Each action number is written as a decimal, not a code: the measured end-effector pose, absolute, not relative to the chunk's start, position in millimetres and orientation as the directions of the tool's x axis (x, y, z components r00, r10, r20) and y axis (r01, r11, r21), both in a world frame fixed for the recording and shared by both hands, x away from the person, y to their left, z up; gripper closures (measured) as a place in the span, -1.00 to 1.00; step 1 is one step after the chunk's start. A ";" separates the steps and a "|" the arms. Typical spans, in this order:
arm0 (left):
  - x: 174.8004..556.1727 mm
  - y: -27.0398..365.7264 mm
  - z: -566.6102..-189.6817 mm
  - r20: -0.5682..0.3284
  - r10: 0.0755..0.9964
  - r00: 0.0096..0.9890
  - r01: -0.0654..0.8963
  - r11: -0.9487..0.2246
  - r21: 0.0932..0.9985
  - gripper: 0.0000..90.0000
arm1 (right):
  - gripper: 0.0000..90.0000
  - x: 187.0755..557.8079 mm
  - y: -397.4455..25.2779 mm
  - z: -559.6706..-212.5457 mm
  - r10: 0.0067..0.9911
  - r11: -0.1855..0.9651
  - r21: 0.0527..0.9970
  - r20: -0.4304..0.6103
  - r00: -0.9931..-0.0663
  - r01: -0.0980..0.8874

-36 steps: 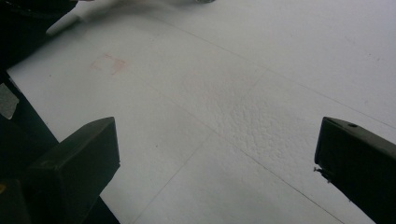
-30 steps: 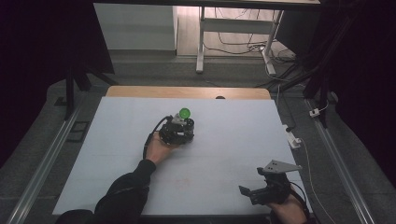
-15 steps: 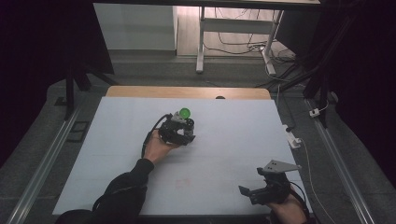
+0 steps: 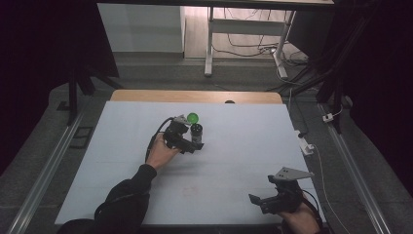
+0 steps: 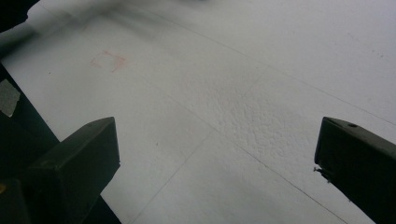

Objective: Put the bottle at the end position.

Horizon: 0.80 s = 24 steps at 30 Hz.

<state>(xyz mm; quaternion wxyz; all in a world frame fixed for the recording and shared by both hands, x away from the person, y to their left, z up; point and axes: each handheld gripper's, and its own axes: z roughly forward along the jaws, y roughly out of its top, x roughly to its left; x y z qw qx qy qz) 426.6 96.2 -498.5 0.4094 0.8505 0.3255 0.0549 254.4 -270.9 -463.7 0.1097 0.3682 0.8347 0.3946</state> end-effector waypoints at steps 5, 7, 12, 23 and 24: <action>425.1 99.9 -495.3 -0.189 0.576 0.795 0.499 -0.445 0.744 -1.00 | -1.00 254.4 -270.9 -463.6 0.701 0.417 0.739 0.108 -0.705 0.528; 423.7 101.4 -493.6 -0.182 0.575 0.798 0.495 -0.451 0.743 -1.00 | -1.00 254.4 -270.9 -463.6 0.701 0.417 0.740 0.108 -0.705 0.528; 417.3 109.2 -487.6 -0.168 0.572 0.803 0.480 -0.452 0.752 -1.00 | -1.00 254.3 -271.1 -463.5 0.701 0.416 0.740 0.109 -0.705 0.528; 396.0 133.1 -470.4 -0.201 0.563 0.801 0.483 -0.411 0.773 -1.00 | -1.00 254.3 -271.3 -463.3 0.701 0.412 0.743 0.111 -0.705 0.527; 392.8 135.8 -468.1 -0.194 0.564 0.803 0.479 -0.415 0.774 -1.00 | -1.00 254.2 -271.3 -463.3 0.701 0.412 0.744 0.112 -0.705 0.527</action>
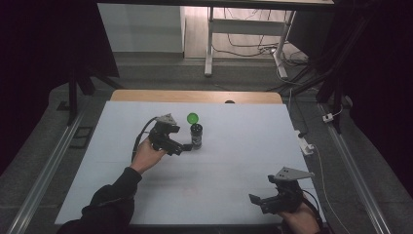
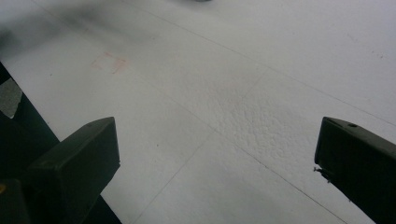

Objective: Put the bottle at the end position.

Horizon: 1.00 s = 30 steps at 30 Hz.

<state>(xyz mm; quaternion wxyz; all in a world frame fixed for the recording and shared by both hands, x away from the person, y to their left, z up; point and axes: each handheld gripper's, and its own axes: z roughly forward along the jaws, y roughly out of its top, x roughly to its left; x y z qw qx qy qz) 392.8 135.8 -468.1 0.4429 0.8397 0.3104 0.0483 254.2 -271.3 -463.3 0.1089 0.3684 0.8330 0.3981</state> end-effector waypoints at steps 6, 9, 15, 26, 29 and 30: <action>373.9 147.0 -457.4 -0.173 0.566 0.806 0.466 -0.427 0.775 -1.00 | -1.00 254.4 -271.3 -463.3 0.701 0.410 0.744 0.113 -0.704 0.528; 363.7 153.4 -451.5 -0.169 0.568 0.805 0.462 -0.424 0.779 -1.00 | -1.00 254.3 -271.1 -463.1 0.701 0.410 0.744 0.113 -0.704 0.528; 343.5 168.8 -443.7 -0.164 0.576 0.801 0.460 -0.417 0.784 -1.00 | -1.00 254.7 -270.8 -463.1 0.701 0.410 0.744 0.114 -0.704 0.528; 313.1 193.0 -437.9 -0.158 0.597 0.786 0.467 -0.407 0.785 -1.00 | -1.00 254.9 -270.6 -463.1 0.700 0.410 0.745 0.114 -0.705 0.527; 304.9 199.6 -437.9 -0.161 0.604 0.781 0.475 -0.405 0.781 -1.00 | -1.00 255.0 -271.0 -463.1 0.700 0.407 0.746 0.116 -0.705 0.527; 301.7 201.9 -438.0 -0.161 0.608 0.778 0.476 -0.403 0.782 -1.00 | -1.00 255.1 -271.0 -463.1 0.700 0.407 0.746 0.117 -0.705 0.528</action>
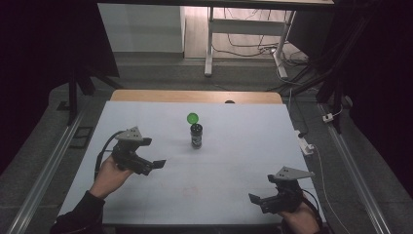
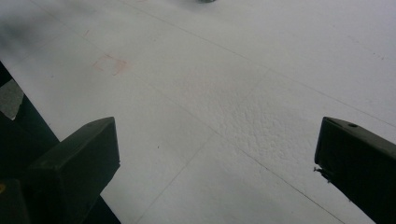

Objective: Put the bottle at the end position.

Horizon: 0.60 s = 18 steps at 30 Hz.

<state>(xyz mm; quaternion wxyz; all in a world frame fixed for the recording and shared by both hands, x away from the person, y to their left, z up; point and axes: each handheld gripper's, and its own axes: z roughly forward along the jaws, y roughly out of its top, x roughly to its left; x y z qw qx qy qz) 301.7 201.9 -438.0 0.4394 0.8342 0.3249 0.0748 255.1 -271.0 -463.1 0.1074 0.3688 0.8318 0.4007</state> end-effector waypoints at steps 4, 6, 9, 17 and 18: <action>287.9 213.7 -438.4 -0.162 0.622 0.766 0.485 -0.394 0.781 -1.00 | -1.00 255.1 -271.0 -463.0 0.699 0.407 0.746 0.117 -0.705 0.527; 281.8 219.3 -438.6 -0.173 0.628 0.759 0.494 -0.382 0.781 -1.00 | -1.00 255.1 -271.1 -463.0 0.699 0.407 0.746 0.118 -0.706 0.527; 269.7 228.6 -439.5 -0.190 0.644 0.741 0.507 -0.351 0.787 -1.00 | -1.00 255.2 -270.9 -462.9 0.699 0.406 0.746 0.118 -0.705 0.528; 238.2 245.7 -450.0 -0.187 0.689 0.700 0.532 -0.329 0.781 -1.00 | -1.00 255.4 -271.0 -462.9 0.698 0.406 0.747 0.118 -0.706 0.526; 233.0 248.0 -453.0 -0.180 0.700 0.691 0.537 -0.329 0.777 -1.00 | -1.00 255.5 -271.0 -462.9 0.698 0.406 0.747 0.118 -0.706 0.526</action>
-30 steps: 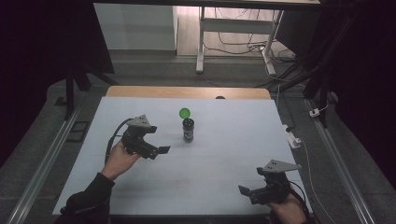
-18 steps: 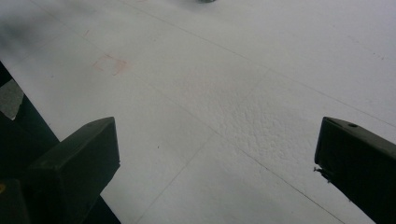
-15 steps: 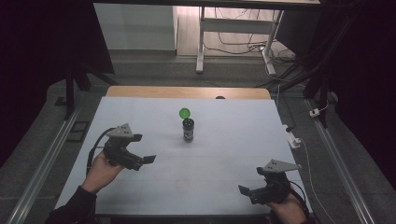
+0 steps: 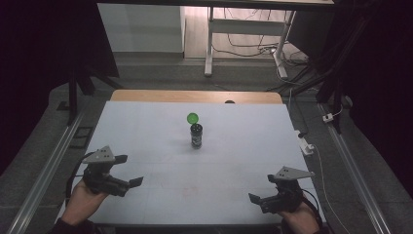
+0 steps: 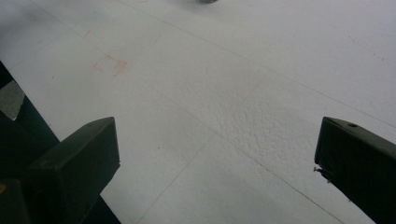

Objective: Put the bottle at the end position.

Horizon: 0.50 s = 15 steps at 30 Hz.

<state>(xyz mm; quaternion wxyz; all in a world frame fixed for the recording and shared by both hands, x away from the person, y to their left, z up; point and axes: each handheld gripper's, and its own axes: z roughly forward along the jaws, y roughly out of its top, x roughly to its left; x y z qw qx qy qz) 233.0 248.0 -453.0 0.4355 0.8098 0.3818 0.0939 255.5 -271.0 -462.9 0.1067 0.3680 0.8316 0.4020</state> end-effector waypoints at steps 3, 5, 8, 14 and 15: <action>221.8 253.5 -459.8 -0.162 0.727 0.667 0.545 -0.328 0.771 -1.00 | -1.00 255.5 -270.8 -462.9 0.698 0.406 0.748 0.117 -0.707 0.525; 216.0 256.4 -463.2 -0.155 0.738 0.657 0.551 -0.329 0.767 -1.00 | -1.00 255.4 -270.4 -462.9 0.698 0.407 0.747 0.117 -0.707 0.526; 206.1 262.3 -468.5 -0.161 0.750 0.642 0.565 -0.321 0.760 -1.00 | -1.00 255.3 -270.3 -462.7 0.700 0.406 0.747 0.116 -0.705 0.526; 198.9 256.8 -474.7 -0.104 0.756 0.646 0.565 -0.383 0.731 -1.00 | -1.00 255.5 -270.4 -462.5 0.705 0.400 0.748 0.118 -0.700 0.529; 198.6 256.0 -476.0 -0.097 0.757 0.646 0.567 -0.391 0.725 -1.00 | -1.00 255.4 -270.6 -462.5 0.705 0.399 0.749 0.117 -0.699 0.528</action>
